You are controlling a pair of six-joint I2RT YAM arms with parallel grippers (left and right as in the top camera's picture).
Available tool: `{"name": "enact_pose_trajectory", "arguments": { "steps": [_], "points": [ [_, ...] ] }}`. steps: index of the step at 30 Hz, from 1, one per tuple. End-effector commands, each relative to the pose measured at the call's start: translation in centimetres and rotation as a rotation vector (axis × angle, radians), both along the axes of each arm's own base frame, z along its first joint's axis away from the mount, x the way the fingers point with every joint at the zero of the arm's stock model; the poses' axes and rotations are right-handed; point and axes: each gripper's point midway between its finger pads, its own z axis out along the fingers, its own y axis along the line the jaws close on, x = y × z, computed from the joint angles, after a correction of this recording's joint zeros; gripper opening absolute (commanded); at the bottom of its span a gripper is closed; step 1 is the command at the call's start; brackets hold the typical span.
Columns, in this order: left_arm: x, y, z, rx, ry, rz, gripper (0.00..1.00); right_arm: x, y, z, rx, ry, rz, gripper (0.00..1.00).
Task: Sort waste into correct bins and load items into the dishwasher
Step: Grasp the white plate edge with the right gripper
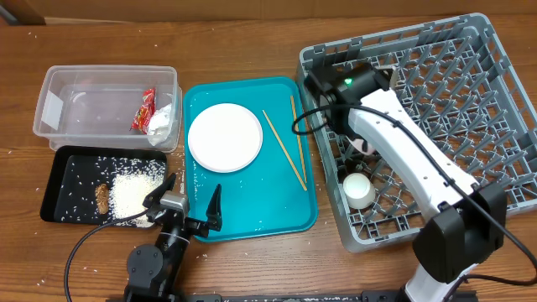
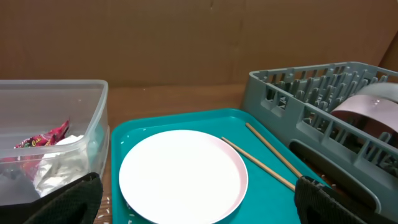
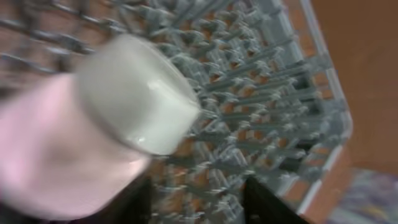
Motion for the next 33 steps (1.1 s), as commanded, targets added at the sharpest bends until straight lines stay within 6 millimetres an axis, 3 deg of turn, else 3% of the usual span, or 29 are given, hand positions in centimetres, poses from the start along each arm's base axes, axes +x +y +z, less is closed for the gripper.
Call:
{"name": "enact_pose_trajectory", "arguments": {
  "steps": [1, 3, 5, 6, 8, 10, 12, 17, 18, 19, 24, 25, 26, 27, 32, 33],
  "points": [
    [0.0, -0.2, -0.2, 0.011, 0.0, -0.009, 1.0, 0.1, 5.3, 0.1, 0.232, 0.002, 0.074, 0.6],
    [0.0, -0.2, -0.2, 0.011, 0.0, -0.009, 1.0, 0.2, 9.7, -1.0, 0.413, 0.06, 0.186, 0.61],
    [0.0, -0.2, -0.2, 0.011, 0.0, -0.009, 1.0, -0.3, 15.8, -1.8, 0.668, 0.137, 0.355, 0.58],
    [0.0, -0.2, -0.2, 0.011, 0.0, -0.009, 1.0, -0.7, 20.6, -1.6, 0.865, 0.167, 0.49, 0.54],
    [0.0, -0.2, -0.2, 0.011, 0.0, -0.009, 1.0, -0.5, 23.4, -1.6, 0.961, 0.146, 0.544, 0.54],
    [0.0, -0.2, -0.2, 0.011, 0.0, -0.009, 1.0, 0.0, 25.0, -2.4, 0.987, 0.113, 0.55, 0.54],
    [0.0, -0.1, -0.2, 0.011, 0.0, -0.009, 1.0, 0.6, 26.0, -4.9, 0.982, 0.09, 0.466, 0.54],
    [0.0, -0.2, -0.2, 0.011, 0.0, -0.009, 1.0, 0.7, 26.0, -11.6, 0.935, 0.169, 0.277, 0.56],
    [0.0, -0.2, -0.2, 0.011, 0.0, -0.009, 1.0, 0.4, 25.9, -14.2, 0.918, 0.212, 0.229, 0.56],
    [0.0, -0.2, -0.2, 0.011, 0.0, -0.009, 1.0, 0.3, 25.9, -15.5, 0.912, 0.235, 0.214, 0.56],
    [0.0, -0.2, -0.2, 0.011, 0.0, -0.009, 1.0, -0.7, 25.8, -19.9, 0.889, 0.319, 0.151, 0.55],
    [0.0, -0.2, -0.2, 0.011, 0.0, -0.009, 1.0, -0.8, 25.7, -20.3, 0.885, 0.328, 0.147, 0.43],
    [0.0, -0.2, -0.2, 0.011, 0.0, -0.009, 1.0, -1.0, 25.7, -20.5, 0.886, 0.338, 0.145, 0.17],
    [0.0, -0.2, -0.2, 0.011, 0.0, -0.009, 1.0, -1.1, 25.7, -20.5, 0.883, 0.344, 0.145, 0.07],
    [0.0, -0.2, -0.2, 0.011, 0.0, -0.009, 1.0, -0.4, 25.2, -17.5, 0.863, 0.291, 0.169, 0.04],
    [0.0, -0.2, -0.2, 0.011, 0.0, -0.009, 1.0, 0.5, 24.3, -15.1, 0.825, 0.225, 0.191, 0.04]
  ]
}}
